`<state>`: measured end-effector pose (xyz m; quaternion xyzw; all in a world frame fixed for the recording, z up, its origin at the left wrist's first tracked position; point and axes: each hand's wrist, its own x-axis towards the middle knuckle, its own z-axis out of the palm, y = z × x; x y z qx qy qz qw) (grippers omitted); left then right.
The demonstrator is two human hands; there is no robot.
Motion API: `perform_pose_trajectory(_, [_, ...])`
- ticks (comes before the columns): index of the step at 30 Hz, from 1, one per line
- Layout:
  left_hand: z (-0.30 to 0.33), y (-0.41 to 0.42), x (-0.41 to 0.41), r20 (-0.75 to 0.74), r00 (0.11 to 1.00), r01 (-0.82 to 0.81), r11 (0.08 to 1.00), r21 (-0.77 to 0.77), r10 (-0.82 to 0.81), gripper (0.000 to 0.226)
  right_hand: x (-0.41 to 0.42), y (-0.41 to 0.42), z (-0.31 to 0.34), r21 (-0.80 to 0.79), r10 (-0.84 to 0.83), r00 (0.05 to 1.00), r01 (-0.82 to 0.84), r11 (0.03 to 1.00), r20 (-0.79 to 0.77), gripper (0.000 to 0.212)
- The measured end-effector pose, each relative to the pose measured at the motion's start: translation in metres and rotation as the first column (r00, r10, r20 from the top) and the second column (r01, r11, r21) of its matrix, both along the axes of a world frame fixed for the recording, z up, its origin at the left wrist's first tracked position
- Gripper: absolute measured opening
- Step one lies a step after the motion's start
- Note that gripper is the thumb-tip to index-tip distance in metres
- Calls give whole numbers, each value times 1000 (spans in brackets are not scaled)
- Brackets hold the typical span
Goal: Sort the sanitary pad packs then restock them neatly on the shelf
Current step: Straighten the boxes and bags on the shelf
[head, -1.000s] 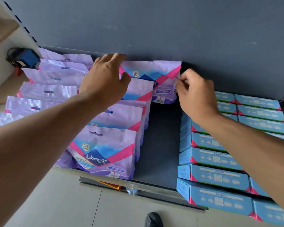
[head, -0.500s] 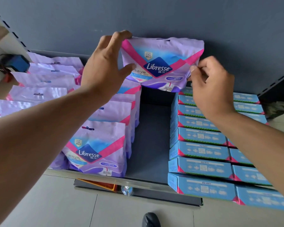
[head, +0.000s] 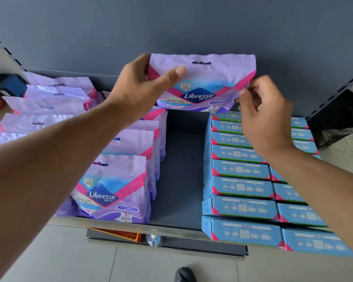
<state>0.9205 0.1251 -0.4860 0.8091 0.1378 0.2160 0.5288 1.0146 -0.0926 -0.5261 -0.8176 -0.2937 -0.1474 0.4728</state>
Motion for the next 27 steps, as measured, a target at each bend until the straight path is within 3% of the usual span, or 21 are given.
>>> perform_pose_trajectory(3, [3, -4, 0, 74, 996, 63, 994, -90, -56, 25, -2, 2, 3, 26, 21, 1000, -20, 999, -15, 16])
perform_pose_trajectory(7, [10, -4, 6, 162, 987, 24, 977, -213, 11, 3, -2, 9, 13, 111, 108, 986, -94, 989, -127, 10])
perform_pose_trajectory(10, [20, 1, 11, 184, 982, -10, 990, -141, 36, 7, 5, 16, 22, 150, 257, 936, -225, 963, -241, 42])
perform_pose_trajectory(12, [26, 2, 12, 162, 986, -11, 996, -94, 26, 12, 10, 17, 25, 116, 281, 930, -260, 959, -238, 58])
perform_pose_trajectory(17, [19, 7, 12, 135, 989, -40, 993, -107, 54, 23, 11, 19, 23, 36, 256, 944, -254, 966, -210, 50])
perform_pose_trajectory(22, [14, 12, 15, 102, 991, -81, 996, -25, 83, 20, 4, 26, 24, 136, 343, 894, -317, 939, -288, 53])
perform_pose_trajectory(25, [14, 13, 14, 100, 994, -31, 998, -62, 37, 16, 5, 27, 23, 147, 271, 926, -239, 960, -263, 40])
perform_pose_trajectory(27, [10, 19, 11, 67, 992, -104, 993, -61, 108, 13, 6, 25, 20, 144, 198, 950, -166, 976, -243, 39])
